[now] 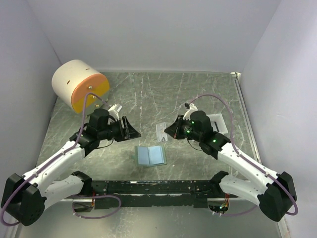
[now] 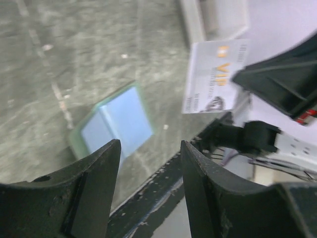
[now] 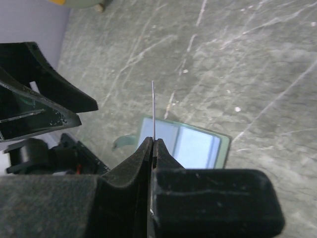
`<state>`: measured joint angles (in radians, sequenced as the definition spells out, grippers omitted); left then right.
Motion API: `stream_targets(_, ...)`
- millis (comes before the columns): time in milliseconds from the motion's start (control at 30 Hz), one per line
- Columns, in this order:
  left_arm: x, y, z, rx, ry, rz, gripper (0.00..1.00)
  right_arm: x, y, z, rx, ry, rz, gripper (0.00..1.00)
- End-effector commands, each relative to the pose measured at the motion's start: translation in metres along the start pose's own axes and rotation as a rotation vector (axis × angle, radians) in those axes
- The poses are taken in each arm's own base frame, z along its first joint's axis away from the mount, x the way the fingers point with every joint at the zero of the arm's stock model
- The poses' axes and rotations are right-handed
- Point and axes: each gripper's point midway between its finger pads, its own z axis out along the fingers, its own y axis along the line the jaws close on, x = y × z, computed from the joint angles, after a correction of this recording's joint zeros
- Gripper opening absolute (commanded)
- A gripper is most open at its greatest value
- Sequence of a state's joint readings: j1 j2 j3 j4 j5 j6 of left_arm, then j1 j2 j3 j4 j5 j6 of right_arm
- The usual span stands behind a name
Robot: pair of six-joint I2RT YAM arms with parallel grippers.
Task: Put the credit cards into the card holder
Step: Place the card holder at the center of the board.
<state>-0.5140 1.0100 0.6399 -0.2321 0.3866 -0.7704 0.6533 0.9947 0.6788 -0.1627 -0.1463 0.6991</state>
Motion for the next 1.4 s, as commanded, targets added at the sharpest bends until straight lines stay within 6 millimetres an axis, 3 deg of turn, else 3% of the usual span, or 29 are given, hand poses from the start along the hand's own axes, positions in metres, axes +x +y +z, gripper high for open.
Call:
stream_targets(0, 0.005, -0.058, -0.013, 0.310, 0.044, -0.035, 0.62, -0.007, 0.036, -0.007, -0.180, -0.045, 0.062, 0.00)
stream_targets(100, 0.002, -0.080, -0.024, 0.441, 0.030, -0.046, 0.64, -0.007, 0.046, -0.012, -0.244, -0.058, 0.093, 0.00)
stream_targets(233, 0.000, -0.090, -0.031, 0.494, 0.000, -0.035, 0.66, -0.007, 0.060, -0.017, -0.337, -0.071, 0.137, 0.00)
stream_targets(533, 0.005, -0.082, -0.024, 0.496, 0.013, -0.020, 0.55, -0.011, 0.079, -0.025, -0.445, -0.078, 0.177, 0.00)
stream_targets(633, 0.007, -0.078, -0.020, 0.488, 0.019, -0.021, 0.59, -0.013, 0.081, -0.025, -0.451, -0.081, 0.173, 0.00)
stream_targets(867, 0.008, -0.093, -0.028, 0.609, 0.015, -0.015, 0.57, -0.011, 0.084, -0.026, -0.473, -0.071, 0.187, 0.00)
stream_targets(1000, 0.008, -0.097, -0.030, 0.637, 0.014, -0.019, 0.48, -0.011, 0.085, -0.025, -0.479, -0.068, 0.198, 0.00)
stream_targets(1300, 0.008, -0.101, -0.035, 0.675, 0.000, -0.010, 0.08, -0.006, 0.081, -0.024, -0.461, -0.060, 0.194, 0.00)
stream_targets(1367, 0.009, -0.098, -0.035, 0.661, -0.007, -0.011, 0.07, -0.005, 0.077, -0.024, -0.437, -0.066, 0.188, 0.00)
